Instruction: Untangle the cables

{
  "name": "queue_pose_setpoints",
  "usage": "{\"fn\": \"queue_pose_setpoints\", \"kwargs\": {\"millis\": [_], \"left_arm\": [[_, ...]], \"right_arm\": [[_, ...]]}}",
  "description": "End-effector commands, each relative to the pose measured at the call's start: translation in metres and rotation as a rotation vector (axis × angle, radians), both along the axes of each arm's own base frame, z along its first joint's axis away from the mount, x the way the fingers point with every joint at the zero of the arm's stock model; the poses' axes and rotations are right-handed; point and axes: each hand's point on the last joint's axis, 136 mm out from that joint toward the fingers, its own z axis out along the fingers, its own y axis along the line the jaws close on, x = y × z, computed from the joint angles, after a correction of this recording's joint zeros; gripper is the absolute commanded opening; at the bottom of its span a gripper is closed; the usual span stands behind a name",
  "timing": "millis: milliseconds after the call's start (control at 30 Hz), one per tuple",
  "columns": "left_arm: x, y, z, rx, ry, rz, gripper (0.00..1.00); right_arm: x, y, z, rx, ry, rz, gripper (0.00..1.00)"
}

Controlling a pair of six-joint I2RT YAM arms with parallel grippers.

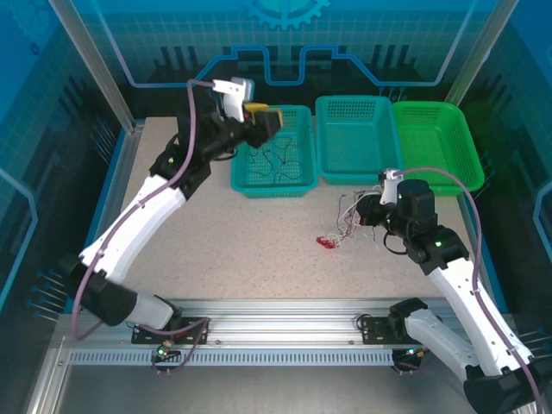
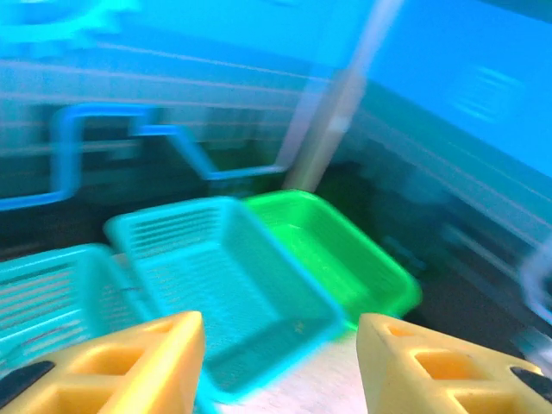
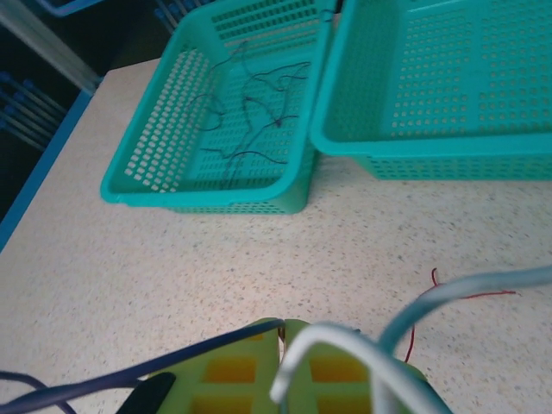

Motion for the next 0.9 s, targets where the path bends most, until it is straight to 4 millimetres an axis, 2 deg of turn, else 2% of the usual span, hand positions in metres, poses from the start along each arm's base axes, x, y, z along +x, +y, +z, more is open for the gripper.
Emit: {"fn": "queue_pose_setpoints", "kwargs": {"millis": [0, 167, 300, 433, 600, 667, 867], "left_arm": [[-0.074, -0.051, -0.023, 0.116, -0.117, -0.366, 0.51], [-0.115, -0.075, -0.06, 0.124, -0.094, -0.591, 0.51], [-0.133, -0.102, -0.087, 0.148, -0.022, -0.706, 0.52], [-0.131, -0.125, -0.106, 0.12, 0.027, -0.735, 0.53], [-0.122, -0.14, -0.109, 0.09, 0.069, -0.748, 0.51], [-0.117, -0.144, -0.108, 0.087, 0.061, -0.742, 0.46], [-0.11, -0.149, -0.105, 0.075, 0.08, -0.733, 0.22]], "right_arm": [[-0.005, 0.019, 0.025, -0.013, -0.087, 0.162, 0.0], [-0.004, 0.027, 0.031, -0.014, -0.094, 0.217, 0.0], [-0.005, 0.034, 0.033, 0.002, -0.087, 0.253, 0.0], [-0.007, 0.036, 0.033, 0.012, -0.085, 0.261, 0.0], [-0.01, 0.041, 0.033, 0.034, -0.08, 0.281, 0.0], [-0.011, 0.044, 0.033, 0.046, -0.079, 0.294, 0.0], [-0.014, 0.052, 0.031, 0.074, -0.071, 0.32, 0.0]]}}
